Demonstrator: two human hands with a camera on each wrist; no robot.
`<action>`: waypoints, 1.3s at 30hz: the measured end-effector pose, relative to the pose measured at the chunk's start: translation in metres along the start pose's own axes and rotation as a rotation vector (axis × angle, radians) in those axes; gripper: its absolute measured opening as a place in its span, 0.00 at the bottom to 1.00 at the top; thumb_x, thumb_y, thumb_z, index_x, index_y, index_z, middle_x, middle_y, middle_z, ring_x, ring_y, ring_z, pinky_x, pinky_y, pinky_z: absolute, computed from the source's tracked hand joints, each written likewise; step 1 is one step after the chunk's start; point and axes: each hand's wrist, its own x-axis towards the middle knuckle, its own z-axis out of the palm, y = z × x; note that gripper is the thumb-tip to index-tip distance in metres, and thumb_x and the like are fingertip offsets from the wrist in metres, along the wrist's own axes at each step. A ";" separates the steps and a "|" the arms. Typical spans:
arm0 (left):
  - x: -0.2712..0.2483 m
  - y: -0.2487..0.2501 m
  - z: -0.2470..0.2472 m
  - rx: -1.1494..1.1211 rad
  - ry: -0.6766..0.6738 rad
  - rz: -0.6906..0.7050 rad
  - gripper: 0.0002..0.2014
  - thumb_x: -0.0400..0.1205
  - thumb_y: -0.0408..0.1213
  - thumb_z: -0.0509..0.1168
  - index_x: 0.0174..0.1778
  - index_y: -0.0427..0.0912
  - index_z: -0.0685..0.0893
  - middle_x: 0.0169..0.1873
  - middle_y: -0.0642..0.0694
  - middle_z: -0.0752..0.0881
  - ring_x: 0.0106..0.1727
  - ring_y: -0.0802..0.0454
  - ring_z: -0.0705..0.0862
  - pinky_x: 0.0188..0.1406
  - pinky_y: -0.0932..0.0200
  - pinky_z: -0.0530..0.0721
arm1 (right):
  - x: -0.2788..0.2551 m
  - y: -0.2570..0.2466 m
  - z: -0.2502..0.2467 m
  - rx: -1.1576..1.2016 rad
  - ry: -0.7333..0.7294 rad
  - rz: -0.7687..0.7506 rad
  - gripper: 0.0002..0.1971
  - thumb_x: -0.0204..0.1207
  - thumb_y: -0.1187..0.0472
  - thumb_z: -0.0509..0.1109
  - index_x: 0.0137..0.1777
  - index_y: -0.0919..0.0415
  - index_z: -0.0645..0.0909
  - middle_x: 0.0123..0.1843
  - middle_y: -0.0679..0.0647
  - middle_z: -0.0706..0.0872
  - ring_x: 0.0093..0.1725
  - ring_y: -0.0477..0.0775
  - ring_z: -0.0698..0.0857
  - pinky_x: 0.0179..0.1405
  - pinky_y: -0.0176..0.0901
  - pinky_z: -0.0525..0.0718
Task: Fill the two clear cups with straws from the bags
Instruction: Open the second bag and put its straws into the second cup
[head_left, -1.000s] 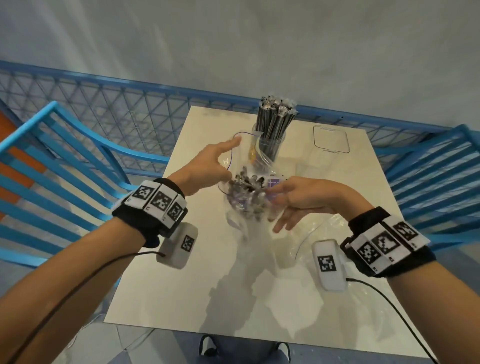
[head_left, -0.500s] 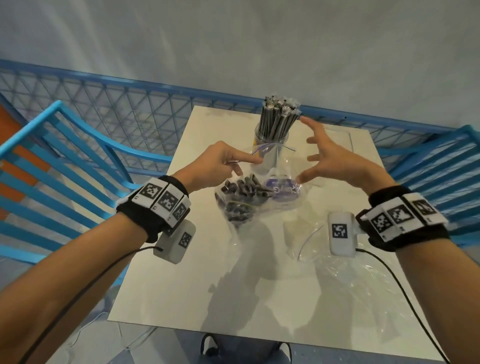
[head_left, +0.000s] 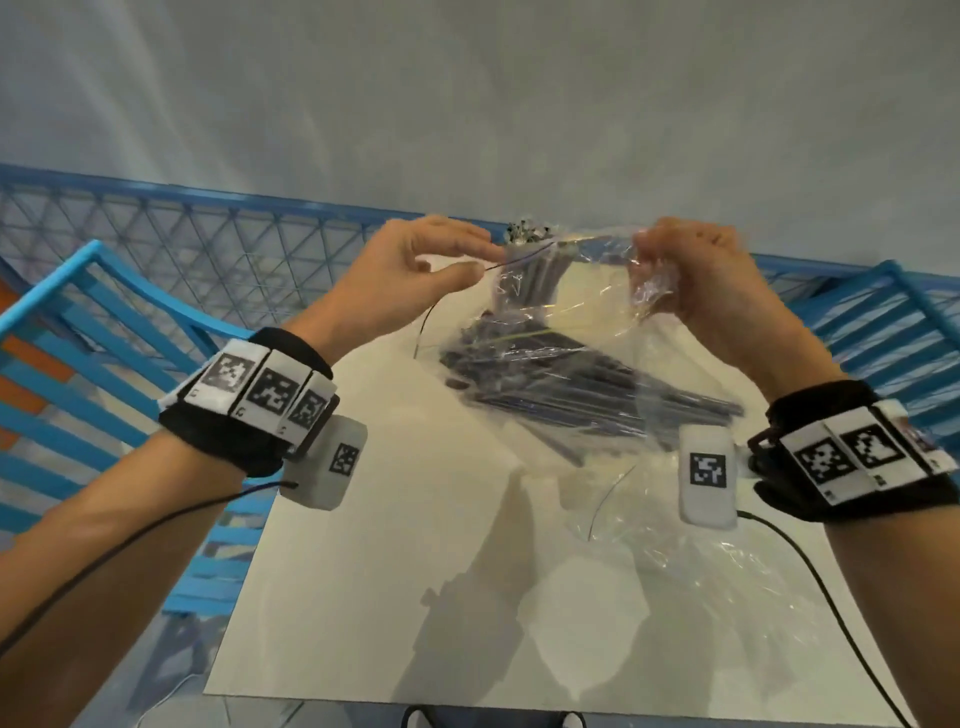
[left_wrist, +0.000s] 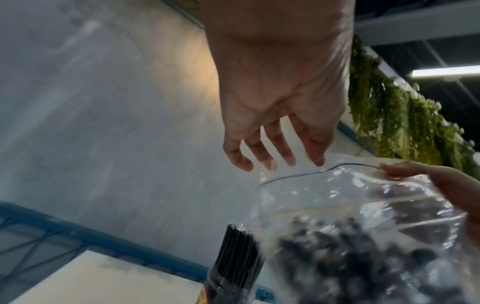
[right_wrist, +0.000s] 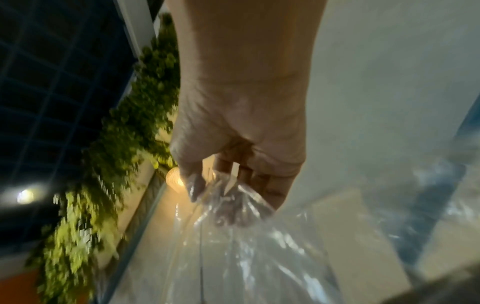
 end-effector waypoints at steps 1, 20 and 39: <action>0.001 0.001 0.002 -0.035 0.027 -0.019 0.18 0.77 0.47 0.71 0.64 0.63 0.82 0.63 0.58 0.83 0.65 0.61 0.80 0.67 0.44 0.78 | -0.001 -0.008 -0.005 0.073 0.041 -0.003 0.13 0.74 0.60 0.67 0.28 0.55 0.85 0.28 0.48 0.83 0.25 0.46 0.80 0.23 0.37 0.81; 0.061 0.007 0.197 -0.739 -0.095 -0.379 0.15 0.76 0.29 0.70 0.58 0.35 0.79 0.57 0.35 0.87 0.56 0.38 0.88 0.51 0.44 0.88 | -0.032 0.038 -0.141 -0.122 0.182 0.273 0.21 0.86 0.47 0.52 0.39 0.55 0.81 0.58 0.53 0.90 0.52 0.57 0.86 0.55 0.54 0.82; 0.130 0.064 0.323 -0.333 0.150 -0.189 0.18 0.63 0.50 0.75 0.37 0.38 0.84 0.29 0.47 0.89 0.33 0.51 0.88 0.33 0.53 0.90 | -0.039 0.139 -0.261 0.059 -0.090 0.082 0.29 0.66 0.75 0.76 0.67 0.57 0.78 0.54 0.44 0.91 0.55 0.44 0.88 0.56 0.43 0.86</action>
